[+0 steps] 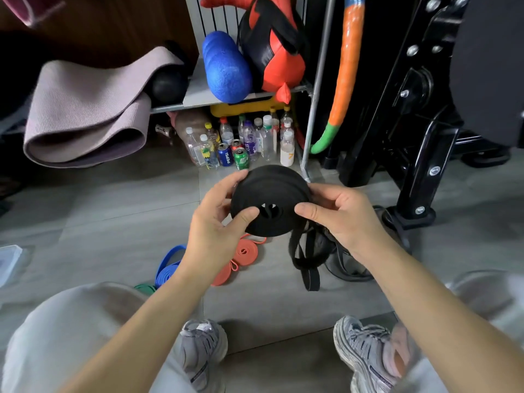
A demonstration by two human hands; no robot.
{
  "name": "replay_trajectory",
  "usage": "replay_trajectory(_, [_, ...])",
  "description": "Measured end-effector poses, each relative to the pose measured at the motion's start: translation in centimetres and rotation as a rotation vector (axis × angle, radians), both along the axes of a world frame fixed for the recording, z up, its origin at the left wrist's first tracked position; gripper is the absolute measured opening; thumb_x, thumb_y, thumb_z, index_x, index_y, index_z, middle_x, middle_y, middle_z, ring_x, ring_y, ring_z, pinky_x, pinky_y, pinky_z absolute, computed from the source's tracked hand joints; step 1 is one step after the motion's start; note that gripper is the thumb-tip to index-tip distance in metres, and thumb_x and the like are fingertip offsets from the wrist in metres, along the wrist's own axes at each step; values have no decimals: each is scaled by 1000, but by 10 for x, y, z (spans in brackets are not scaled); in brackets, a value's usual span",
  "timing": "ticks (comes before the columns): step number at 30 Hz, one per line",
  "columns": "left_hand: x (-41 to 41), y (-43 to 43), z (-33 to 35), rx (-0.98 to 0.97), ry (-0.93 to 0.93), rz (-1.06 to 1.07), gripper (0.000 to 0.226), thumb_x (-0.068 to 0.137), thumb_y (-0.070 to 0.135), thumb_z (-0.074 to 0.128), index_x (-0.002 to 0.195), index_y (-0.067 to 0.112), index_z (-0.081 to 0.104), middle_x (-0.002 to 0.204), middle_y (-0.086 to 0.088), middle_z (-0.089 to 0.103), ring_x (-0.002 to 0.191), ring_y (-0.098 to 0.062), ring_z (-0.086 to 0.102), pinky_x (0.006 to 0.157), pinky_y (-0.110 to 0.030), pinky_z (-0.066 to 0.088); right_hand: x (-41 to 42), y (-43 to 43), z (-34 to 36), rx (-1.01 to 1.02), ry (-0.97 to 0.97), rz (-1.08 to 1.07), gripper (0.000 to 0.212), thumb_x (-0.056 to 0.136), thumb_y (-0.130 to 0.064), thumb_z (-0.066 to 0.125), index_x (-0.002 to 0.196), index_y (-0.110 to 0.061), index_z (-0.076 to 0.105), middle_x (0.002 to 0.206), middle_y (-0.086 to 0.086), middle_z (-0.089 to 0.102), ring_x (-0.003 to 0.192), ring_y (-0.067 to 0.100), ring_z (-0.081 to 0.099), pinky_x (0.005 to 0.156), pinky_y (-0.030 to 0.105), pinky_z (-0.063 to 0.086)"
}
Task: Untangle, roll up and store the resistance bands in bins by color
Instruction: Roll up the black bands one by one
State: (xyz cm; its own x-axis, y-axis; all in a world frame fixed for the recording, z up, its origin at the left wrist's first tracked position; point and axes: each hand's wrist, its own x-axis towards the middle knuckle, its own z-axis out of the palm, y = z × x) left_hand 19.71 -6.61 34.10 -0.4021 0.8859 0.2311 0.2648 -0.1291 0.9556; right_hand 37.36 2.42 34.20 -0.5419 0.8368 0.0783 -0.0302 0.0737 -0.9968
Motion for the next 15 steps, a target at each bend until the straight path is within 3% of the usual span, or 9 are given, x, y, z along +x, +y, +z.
replay_trajectory(3, [-2,-2,-2,-156,112,-86,63,82,6,68,99,59,40,106,20,55,99,-10,61,81,-46,55,1,0,-1,45,-65,4,32,77,-4,72,94,-30,68,93,-10,74,92,9,69,82,23,53])
replay_trajectory(5, [-8,-5,-2,-230,432,-80,59,79,20,73,112,48,34,112,25,49,105,-9,57,82,-43,54,0,-1,-4,126,-176,15,31,77,-5,73,96,-29,69,93,-8,74,91,9,69,85,29,55])
replay_trajectory(8, [-12,-6,-7,-116,862,-145,77,79,33,71,138,41,21,129,13,37,114,-17,50,80,-38,53,-4,-5,-12,302,-394,43,27,77,-14,75,102,-22,72,93,-5,74,90,11,68,87,38,53])
replay_trajectory(11, [-9,-5,-16,-14,1122,-214,57,83,35,51,137,37,35,118,5,52,97,-19,58,70,-34,55,-7,-8,-19,377,-468,57,22,76,-19,76,98,-19,72,89,-3,74,85,13,68,81,40,53])
replay_trajectory(13, [-8,-4,-20,-8,1164,-209,49,82,33,45,130,36,44,106,4,57,82,-18,61,58,-28,52,-6,-9,-20,385,-471,66,15,76,-20,76,90,-21,72,81,-2,73,78,15,68,75,41,54])
replay_trajectory(15, [-8,-5,-19,-6,1127,-212,45,82,33,44,128,37,46,102,4,56,78,-17,61,52,-26,51,-5,-8,-18,346,-458,96,17,75,-21,76,91,-25,71,82,-2,73,81,16,69,77,45,55])
